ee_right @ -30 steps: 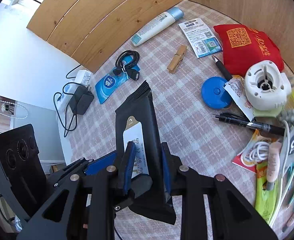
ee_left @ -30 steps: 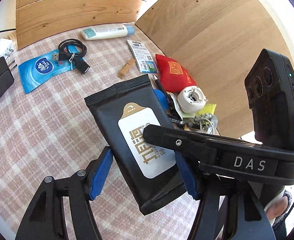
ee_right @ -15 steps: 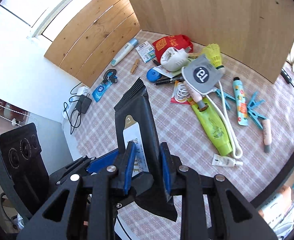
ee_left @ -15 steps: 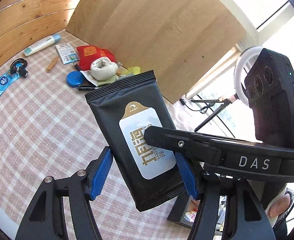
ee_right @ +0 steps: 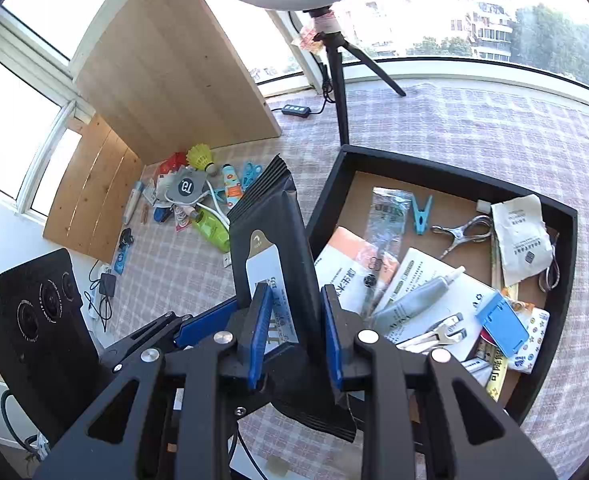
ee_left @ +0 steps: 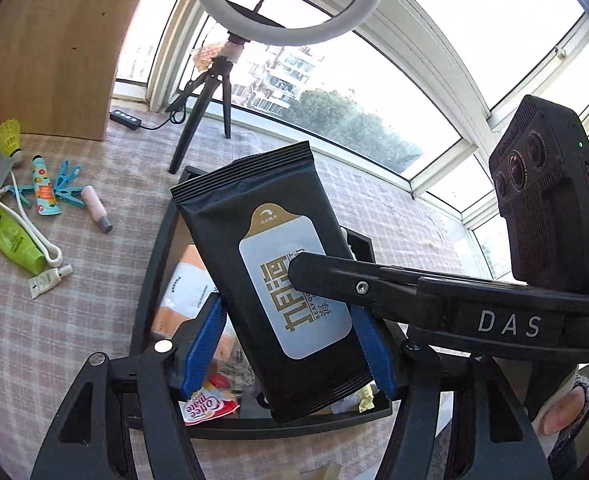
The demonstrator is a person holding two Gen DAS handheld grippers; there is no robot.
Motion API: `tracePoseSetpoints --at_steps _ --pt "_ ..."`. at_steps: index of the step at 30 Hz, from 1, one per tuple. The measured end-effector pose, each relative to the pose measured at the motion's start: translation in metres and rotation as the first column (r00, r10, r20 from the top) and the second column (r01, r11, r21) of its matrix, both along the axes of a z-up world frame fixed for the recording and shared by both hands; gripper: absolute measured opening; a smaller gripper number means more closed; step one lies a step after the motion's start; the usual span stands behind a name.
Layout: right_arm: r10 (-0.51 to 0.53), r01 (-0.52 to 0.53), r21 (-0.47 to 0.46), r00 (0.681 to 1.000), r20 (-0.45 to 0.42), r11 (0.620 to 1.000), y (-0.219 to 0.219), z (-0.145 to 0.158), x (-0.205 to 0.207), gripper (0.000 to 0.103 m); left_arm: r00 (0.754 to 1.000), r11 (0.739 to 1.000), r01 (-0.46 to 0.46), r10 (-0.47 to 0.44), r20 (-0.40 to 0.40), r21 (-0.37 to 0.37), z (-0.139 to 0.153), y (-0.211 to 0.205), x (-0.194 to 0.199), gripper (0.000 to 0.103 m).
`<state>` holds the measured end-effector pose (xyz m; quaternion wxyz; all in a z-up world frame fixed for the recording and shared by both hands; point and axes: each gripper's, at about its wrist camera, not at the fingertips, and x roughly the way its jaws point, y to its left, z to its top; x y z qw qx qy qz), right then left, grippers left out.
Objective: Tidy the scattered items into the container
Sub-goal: 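Carry the black wet-wipe pack into the tray and open the right tool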
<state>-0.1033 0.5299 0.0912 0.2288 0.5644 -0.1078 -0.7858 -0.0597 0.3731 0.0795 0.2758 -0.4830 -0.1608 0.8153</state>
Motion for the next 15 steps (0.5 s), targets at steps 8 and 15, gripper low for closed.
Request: tracePoseSetpoints --at_steps 8,15 --pt "-0.160 0.171 0.210 0.985 -0.072 0.963 0.081 -0.011 0.010 0.042 0.997 0.982 0.080 -0.076 0.032 -0.170 -0.018 0.059 0.004 0.065" --pt "-0.178 0.191 0.193 0.981 -0.081 0.963 0.092 -0.017 0.023 0.046 0.999 0.964 0.034 -0.038 -0.012 -0.264 -0.015 0.042 0.009 0.071"
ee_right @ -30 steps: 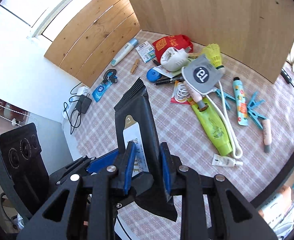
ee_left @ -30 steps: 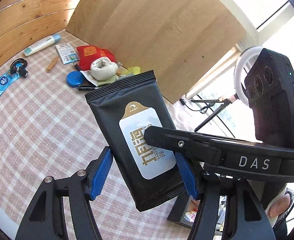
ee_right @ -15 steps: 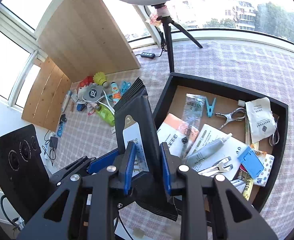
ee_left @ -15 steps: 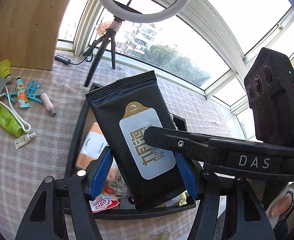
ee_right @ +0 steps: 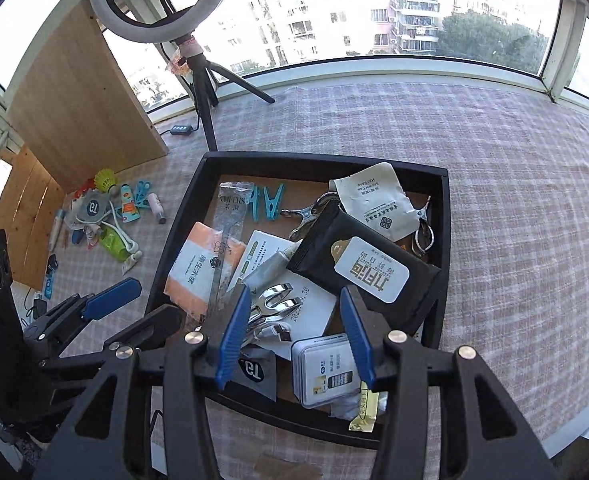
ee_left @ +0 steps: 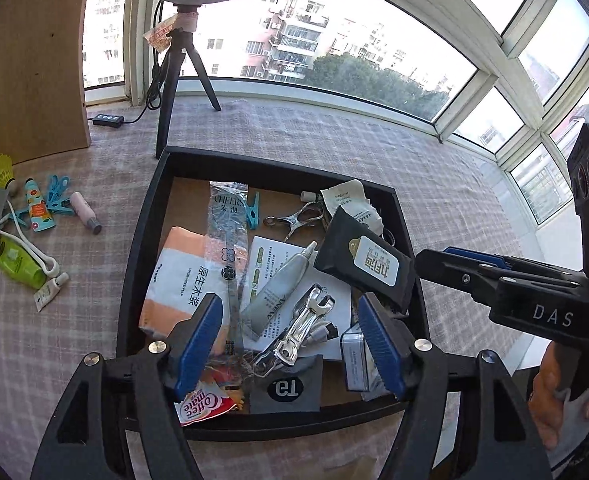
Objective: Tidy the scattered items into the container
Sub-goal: 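Carry the black wet-wipe pack into the tray and open the right tool, then move both open tools back away from the tray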
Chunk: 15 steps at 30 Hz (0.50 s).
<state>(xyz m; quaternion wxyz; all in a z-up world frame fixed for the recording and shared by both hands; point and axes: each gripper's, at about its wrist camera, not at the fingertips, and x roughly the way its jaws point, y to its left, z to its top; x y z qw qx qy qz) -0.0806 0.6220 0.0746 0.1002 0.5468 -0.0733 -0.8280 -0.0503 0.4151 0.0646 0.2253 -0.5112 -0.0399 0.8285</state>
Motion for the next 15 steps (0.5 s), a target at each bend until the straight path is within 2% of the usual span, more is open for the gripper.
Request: tracePoseSetpoints --at_steps 7,15 --pt "0.031 -0.031 -0.003 0.998 -0.048 1.000 -0.034 0.010 0.017 0.050 0.995 0.995 -0.051 0.043 -0.085 -0.084 0.015 -0.031 0.017 0.075" --pt "0.142 -0.140 0.027 0.981 -0.132 0.990 -0.099 0.029 0.041 0.055 0.977 0.980 -0.157 0.136 -0.165 -0.122 0.033 -0.092 0.045 0.077"
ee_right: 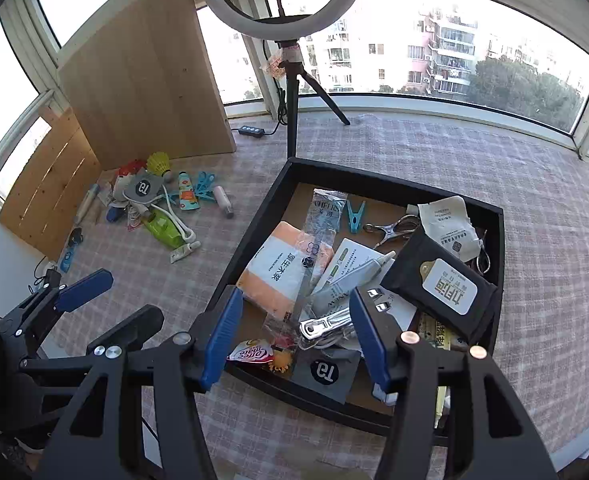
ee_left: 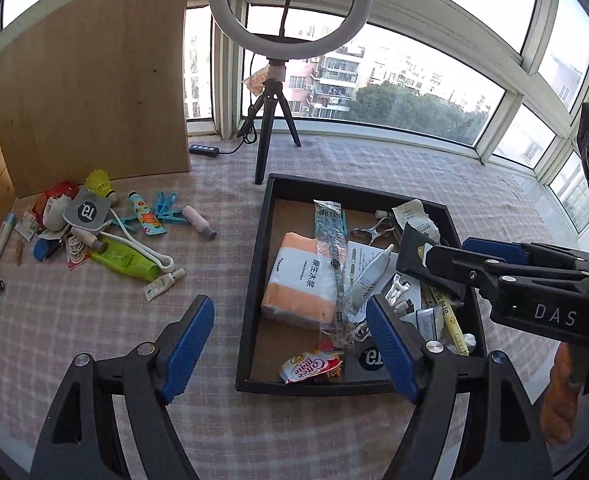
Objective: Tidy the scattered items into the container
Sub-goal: 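Move both open tools back away from the tray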
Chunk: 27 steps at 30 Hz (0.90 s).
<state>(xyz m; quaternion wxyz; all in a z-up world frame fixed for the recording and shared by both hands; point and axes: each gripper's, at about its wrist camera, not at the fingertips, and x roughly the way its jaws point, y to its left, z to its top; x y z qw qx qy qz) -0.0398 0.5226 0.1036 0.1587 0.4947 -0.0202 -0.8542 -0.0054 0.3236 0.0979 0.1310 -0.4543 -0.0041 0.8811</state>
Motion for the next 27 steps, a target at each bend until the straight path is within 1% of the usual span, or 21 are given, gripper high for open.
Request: tracePoseSetpoints --at_steps 3,6,12,16,21,27 --pt "0.041 -0.041 0.003 0.999 -0.012 0.999 -0.027 -0.001 0.007 0.057 0.999 0.999 -0.046 0.045 -0.012 -0.024 0.001 -0.024 0.007 0.077" --pt "0.085 -0.085 -0.012 0.996 0.000 0.996 -0.052 -0.005 0.011 0.059 0.995 0.995 -0.096 0.096 -0.003 -0.027 -0.001 -0.048 0.012 0.077" --pt "0.162 -0.162 -0.003 0.986 -0.029 0.987 -0.105 -0.007 0.026 0.059 0.976 0.975 -0.215 0.216 0.021 -0.063 -0.009 -0.098 0.027 0.077" --pt "0.235 -0.235 -0.004 0.972 -0.030 0.972 -0.143 -0.011 0.039 0.059 0.954 0.952 -0.298 0.300 0.017 -0.073 -0.009 -0.133 0.042 0.077" --pt "0.326 -0.326 -0.042 0.945 0.007 0.945 -0.184 -0.017 0.048 0.060 0.915 0.912 -0.402 0.403 -0.001 -0.077 -0.003 -0.175 0.059 0.078" --pt "0.395 -0.394 -0.054 0.919 0.010 0.918 -0.223 -0.019 0.059 0.060 0.878 0.876 -0.477 0.479 0.006 -0.066 -0.005 -0.216 0.075 0.079"
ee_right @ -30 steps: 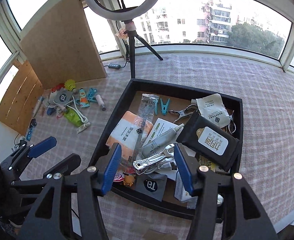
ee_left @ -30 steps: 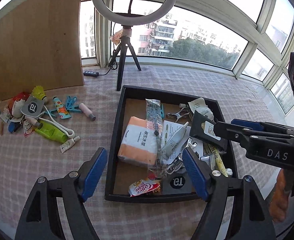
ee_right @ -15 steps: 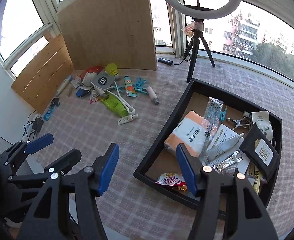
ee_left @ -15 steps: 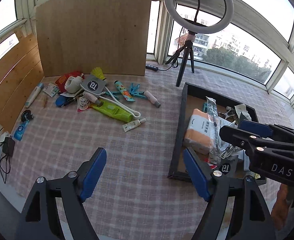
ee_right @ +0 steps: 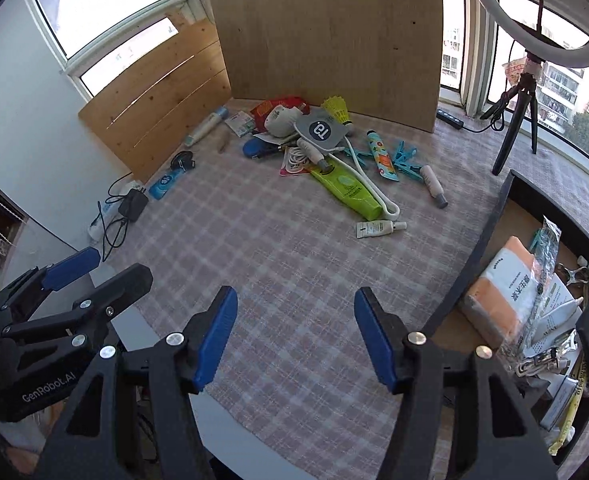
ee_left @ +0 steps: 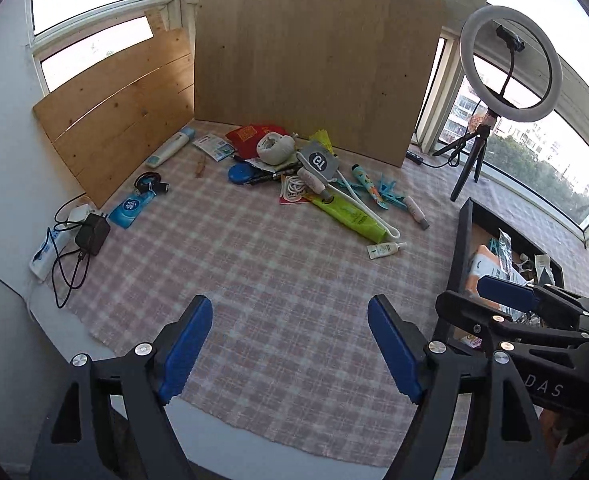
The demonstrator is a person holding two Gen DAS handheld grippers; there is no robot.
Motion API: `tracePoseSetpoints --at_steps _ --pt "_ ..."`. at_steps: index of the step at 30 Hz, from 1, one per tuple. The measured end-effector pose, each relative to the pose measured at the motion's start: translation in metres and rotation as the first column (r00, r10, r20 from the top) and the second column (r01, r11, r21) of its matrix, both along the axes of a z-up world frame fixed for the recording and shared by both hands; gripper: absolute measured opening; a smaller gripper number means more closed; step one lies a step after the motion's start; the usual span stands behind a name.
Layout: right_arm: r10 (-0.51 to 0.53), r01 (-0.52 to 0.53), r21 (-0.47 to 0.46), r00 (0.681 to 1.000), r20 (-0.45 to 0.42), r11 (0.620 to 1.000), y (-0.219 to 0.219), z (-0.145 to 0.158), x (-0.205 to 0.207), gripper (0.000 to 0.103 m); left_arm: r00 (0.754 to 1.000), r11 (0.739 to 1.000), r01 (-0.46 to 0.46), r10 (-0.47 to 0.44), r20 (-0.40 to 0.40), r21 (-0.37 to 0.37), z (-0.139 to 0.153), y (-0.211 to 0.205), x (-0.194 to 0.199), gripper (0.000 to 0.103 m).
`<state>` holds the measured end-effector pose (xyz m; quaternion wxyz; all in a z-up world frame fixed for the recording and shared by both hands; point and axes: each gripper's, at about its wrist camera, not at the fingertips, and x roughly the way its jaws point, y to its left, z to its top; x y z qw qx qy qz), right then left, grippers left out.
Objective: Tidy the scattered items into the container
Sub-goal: 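Move both open tools back away from the tray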
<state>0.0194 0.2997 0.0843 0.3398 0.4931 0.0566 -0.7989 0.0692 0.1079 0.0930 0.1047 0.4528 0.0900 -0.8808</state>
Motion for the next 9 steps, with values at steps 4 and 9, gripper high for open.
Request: tracePoseSetpoints --at_steps 4,9 --pt "0.031 -0.031 0.008 0.999 -0.012 0.999 -0.020 -0.001 0.005 0.060 0.999 0.999 -0.032 0.032 0.005 0.032 -0.004 -0.021 0.003 0.079" --pt "0.048 -0.047 0.017 0.999 -0.004 0.999 -0.036 -0.007 0.005 0.060 0.999 0.999 -0.038 0.038 0.003 0.028 -0.010 -0.033 0.002 0.079"
